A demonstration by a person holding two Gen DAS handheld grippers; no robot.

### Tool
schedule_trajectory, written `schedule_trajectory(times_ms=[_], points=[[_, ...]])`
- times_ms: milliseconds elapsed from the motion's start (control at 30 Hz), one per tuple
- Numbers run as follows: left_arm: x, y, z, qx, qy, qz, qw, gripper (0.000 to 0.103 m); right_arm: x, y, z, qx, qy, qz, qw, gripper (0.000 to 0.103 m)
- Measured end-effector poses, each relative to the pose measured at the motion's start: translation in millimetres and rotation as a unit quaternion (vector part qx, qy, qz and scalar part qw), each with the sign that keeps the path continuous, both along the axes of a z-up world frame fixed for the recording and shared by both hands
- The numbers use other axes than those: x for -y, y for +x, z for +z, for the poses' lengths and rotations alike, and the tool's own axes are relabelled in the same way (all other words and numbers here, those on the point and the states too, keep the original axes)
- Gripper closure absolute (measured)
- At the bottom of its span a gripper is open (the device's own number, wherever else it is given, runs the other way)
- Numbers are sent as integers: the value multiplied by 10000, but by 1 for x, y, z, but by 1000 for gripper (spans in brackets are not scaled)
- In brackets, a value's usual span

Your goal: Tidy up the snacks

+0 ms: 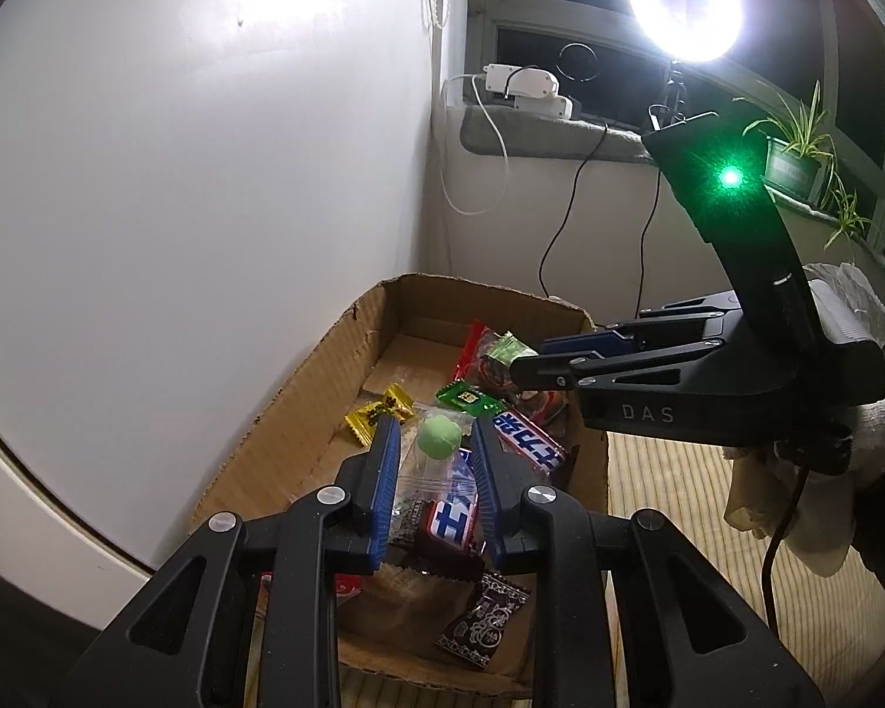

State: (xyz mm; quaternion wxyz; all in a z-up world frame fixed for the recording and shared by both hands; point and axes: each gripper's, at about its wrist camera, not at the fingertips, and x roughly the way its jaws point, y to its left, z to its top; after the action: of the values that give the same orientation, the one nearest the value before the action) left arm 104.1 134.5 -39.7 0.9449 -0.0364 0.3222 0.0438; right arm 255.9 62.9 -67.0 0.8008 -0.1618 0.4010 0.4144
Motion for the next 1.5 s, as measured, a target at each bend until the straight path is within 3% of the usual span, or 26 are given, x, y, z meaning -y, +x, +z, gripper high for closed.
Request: schedule_trajectory(times_ms=[233, 267, 367, 467, 533, 600, 700, 767, 867, 1033, 1500], points=[[-1, 0, 1, 3, 4, 16, 10000, 80, -1, 0, -1, -2, -27, 9, 10000, 78], [-1, 0, 1, 3, 13, 15, 10000, 80, -1, -1, -2, 4, -25, 3, 10000, 75], [0, 0, 1, 6, 23, 15, 10000, 80, 2, -2, 0, 85, 17, -41, 10000, 50], [-1, -1, 2, 8, 23, 23, 10000, 78, 4, -3, 1, 77, 58, -49, 9999, 48], [0, -2, 2, 13, 25, 33, 10000, 70, 6, -3, 3, 100, 65, -80, 9999, 46], [0, -3, 3, 17, 35, 52, 10000, 62, 8, -3, 5, 145, 89, -114, 9998, 35], [0, -5, 4, 14, 55, 61, 10000, 54, 13, -3, 9, 176, 161, -182, 9996, 28], [1, -7, 5, 29, 96, 87, 9999, 42, 15, -3, 11, 175, 208, -219, 9994, 22], [2, -10, 8, 60, 131, 125, 9998, 38, 20, -3, 16, 199, 297, -288, 9989, 13], [2, -14, 10, 73, 143, 196, 9997, 33, 26, -4, 22, 233, 346, -367, 9985, 10], [9, -28, 17, 106, 182, 327, 9992, 32, 45, -20, 39, 407, 544, -524, 9963, 9]])
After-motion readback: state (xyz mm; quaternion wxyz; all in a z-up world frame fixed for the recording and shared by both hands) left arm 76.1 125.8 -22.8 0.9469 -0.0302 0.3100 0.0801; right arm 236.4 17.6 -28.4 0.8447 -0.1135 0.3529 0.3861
